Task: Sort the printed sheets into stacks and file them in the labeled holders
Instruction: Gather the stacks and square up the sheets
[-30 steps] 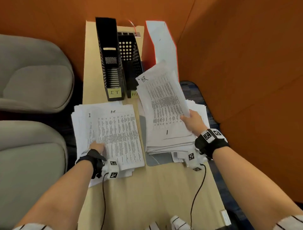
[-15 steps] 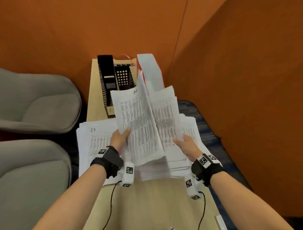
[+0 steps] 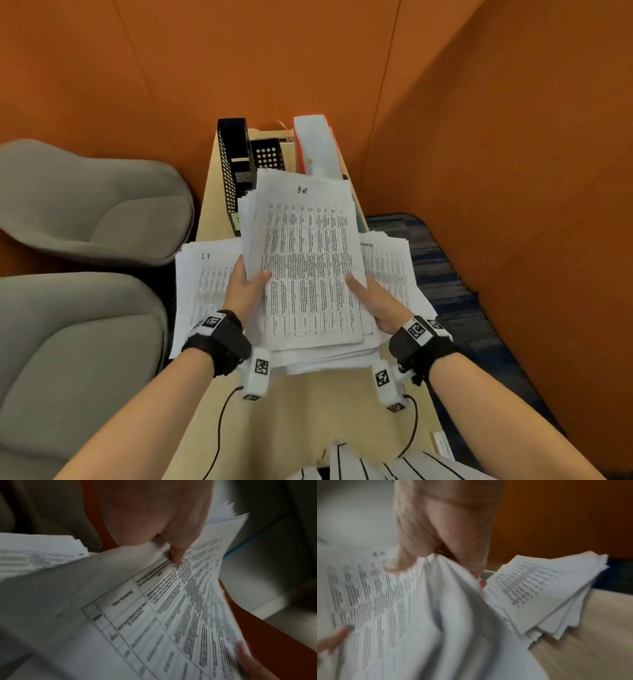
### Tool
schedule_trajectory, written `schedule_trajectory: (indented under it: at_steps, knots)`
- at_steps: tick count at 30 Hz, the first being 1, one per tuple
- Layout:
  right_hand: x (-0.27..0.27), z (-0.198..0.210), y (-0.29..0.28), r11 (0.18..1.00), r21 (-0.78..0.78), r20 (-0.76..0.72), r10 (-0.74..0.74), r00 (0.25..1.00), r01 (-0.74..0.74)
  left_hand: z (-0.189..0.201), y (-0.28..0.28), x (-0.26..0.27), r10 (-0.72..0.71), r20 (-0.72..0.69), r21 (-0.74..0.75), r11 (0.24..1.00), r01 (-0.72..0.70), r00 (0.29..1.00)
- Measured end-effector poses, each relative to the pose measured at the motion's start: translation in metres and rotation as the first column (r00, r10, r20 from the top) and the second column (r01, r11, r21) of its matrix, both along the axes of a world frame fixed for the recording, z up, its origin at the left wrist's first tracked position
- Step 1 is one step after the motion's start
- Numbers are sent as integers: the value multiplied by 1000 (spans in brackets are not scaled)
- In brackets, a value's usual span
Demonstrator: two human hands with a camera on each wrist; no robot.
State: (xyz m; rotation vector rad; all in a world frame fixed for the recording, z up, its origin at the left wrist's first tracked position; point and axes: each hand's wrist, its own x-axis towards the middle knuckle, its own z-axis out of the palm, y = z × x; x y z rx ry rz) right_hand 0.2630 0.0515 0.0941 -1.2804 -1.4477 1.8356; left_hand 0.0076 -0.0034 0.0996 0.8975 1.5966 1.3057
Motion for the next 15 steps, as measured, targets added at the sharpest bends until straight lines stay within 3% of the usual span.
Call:
schedule_trajectory:
  at_steps: [2, 4, 6, 12, 15]
  knots:
    - [-3, 3, -4, 990, 138, 45, -27, 999, 21, 8, -12, 9, -15, -15, 70, 997, 16, 1000]
    - [-4, -2, -6, 977, 179, 24, -118, 993, 112, 9, -26, 16, -20, -36, 85, 996, 23, 999]
    - [-4, -9, -12, 975, 162, -25, -150, 988, 152, 0, -38, 21, -15, -23, 101, 995, 17, 1000]
    - [1, -19, -37, 994, 60, -105, -86, 991, 92, -24, -64, 34, 125, 85, 39, 991, -129, 988]
    - [-10, -21, -41, 984, 8, -144, -174, 974, 177, -20, -55, 41, 189, 38, 30, 981, -190, 981]
